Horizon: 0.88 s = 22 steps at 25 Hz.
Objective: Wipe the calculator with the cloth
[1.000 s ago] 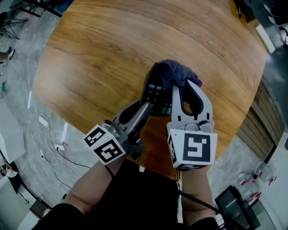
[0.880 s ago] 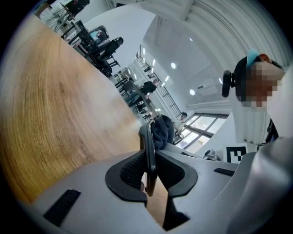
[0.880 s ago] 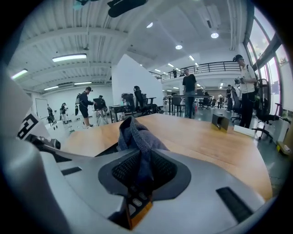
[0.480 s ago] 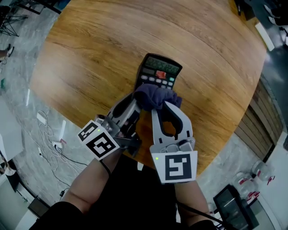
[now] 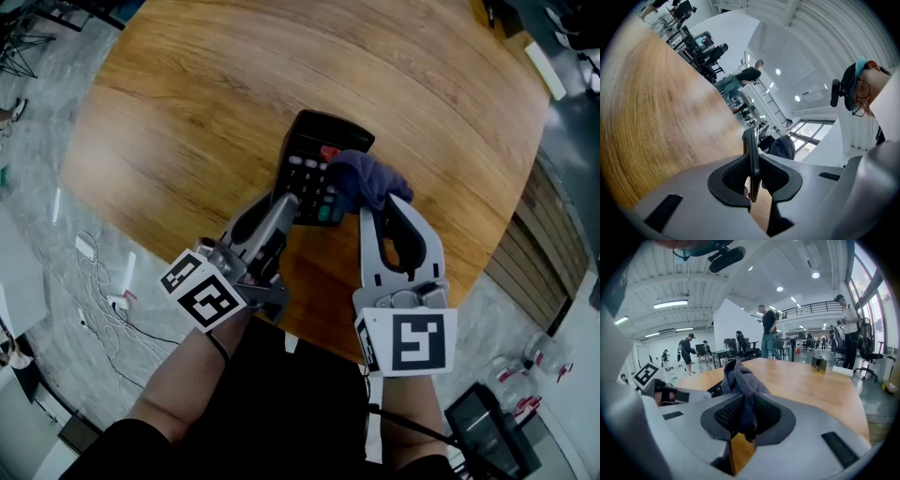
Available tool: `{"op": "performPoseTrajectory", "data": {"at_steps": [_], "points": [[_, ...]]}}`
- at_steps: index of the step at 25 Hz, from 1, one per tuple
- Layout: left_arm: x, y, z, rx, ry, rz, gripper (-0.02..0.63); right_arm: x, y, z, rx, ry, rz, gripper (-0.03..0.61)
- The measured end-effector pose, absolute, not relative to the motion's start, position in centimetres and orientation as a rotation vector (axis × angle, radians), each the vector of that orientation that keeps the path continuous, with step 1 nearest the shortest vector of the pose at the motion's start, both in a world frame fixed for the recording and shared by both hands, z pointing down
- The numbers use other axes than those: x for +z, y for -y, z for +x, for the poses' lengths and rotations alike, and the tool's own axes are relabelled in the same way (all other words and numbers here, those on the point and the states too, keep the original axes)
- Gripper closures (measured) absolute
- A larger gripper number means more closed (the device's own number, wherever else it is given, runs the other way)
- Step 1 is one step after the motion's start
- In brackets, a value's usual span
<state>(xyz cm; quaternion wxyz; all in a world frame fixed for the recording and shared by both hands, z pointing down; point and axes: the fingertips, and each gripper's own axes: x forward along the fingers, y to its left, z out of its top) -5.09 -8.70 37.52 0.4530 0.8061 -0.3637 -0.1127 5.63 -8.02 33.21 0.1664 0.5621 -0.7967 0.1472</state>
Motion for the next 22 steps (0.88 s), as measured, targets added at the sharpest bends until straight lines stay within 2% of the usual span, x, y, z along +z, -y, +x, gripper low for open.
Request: {"op": "performPoseTrajectory", "data": {"at_steps": [5,13,22], "points": [[37.3,8.0,-4.3,-0.261,0.882,2.005,0.546,32.0,10.5,6.5,0.330,2.262,1.643,0.513],[37.0,7.7,-4.2,-0.250,0.878,2.017,0.545,34.6,11.7,4.6,0.368,2.262,1.607,0.512],[38.2,8.4,-5.2,-0.277,0.921,1.961,0.545,36.6,7.3,0.1,0.420,2.348,1.415,0.513]]}}
